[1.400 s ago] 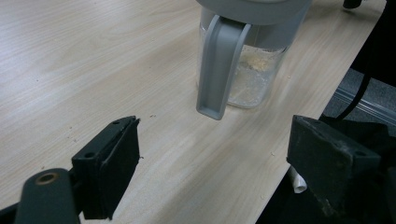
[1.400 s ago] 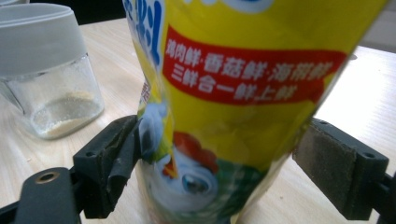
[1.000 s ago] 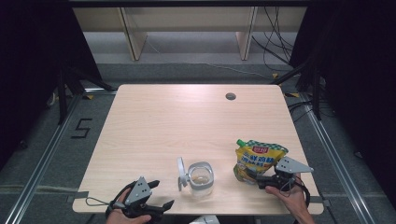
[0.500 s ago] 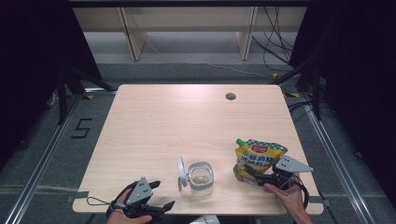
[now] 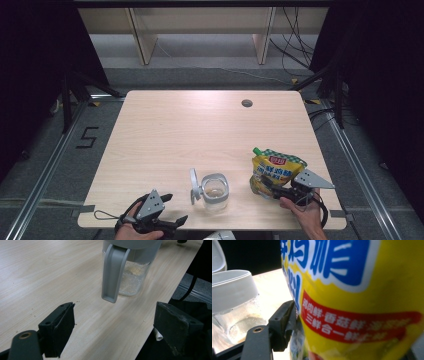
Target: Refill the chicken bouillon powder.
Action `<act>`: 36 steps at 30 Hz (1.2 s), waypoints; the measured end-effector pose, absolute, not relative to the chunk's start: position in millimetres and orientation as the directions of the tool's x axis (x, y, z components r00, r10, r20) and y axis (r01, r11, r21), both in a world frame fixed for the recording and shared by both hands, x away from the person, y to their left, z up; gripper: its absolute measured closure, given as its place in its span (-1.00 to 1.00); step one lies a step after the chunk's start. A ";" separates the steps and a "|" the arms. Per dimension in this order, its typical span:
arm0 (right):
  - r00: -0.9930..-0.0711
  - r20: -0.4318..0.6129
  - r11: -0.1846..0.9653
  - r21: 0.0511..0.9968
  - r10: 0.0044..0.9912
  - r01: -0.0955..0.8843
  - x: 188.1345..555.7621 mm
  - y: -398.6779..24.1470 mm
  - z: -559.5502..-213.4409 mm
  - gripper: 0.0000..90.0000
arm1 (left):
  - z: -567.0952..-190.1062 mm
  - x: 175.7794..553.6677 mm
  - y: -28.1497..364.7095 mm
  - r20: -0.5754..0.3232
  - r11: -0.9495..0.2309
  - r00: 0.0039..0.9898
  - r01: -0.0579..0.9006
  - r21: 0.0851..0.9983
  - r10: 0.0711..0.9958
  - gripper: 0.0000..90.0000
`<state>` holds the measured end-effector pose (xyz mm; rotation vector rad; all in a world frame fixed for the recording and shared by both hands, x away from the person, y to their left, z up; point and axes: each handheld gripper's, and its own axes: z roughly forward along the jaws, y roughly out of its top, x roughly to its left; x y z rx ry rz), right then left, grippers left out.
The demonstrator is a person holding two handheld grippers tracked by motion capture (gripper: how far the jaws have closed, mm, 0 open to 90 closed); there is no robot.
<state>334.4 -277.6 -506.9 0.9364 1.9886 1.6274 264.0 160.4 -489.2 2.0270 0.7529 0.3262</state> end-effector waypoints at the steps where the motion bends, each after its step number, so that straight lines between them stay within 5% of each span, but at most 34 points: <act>1: -0.706 0.077 0.114 0.969 0.704 0.219 337.2 -277.5 -507.8 -0.32 | -489.3 264.2 160.4 -0.063 -0.393 0.780 0.382 0.836 0.623 -0.64; 9: -0.715 0.108 0.080 0.971 0.691 0.225 340.6 -274.1 -513.6 -0.36 | -489.3 265.1 160.3 -0.050 -0.409 0.784 0.377 0.831 0.619 -0.63; 13: -0.728 0.054 0.086 0.984 0.683 0.154 344.5 -275.9 -513.0 -0.17 | -489.3 264.8 159.9 -0.062 -0.395 0.781 0.381 0.836 0.622 -0.63; 18: -0.747 0.081 0.079 0.981 0.660 0.177 340.0 -272.5 -509.4 0.10 | -489.3 264.7 159.5 -0.061 -0.398 0.783 0.379 0.835 0.619 -0.63; 36: -0.734 -0.055 0.196 0.975 0.677 0.108 326.8 -271.5 -479.4 0.23 | -487.6 266.3 162.5 -0.044 -0.405 0.791 0.359 0.841 0.610 -0.63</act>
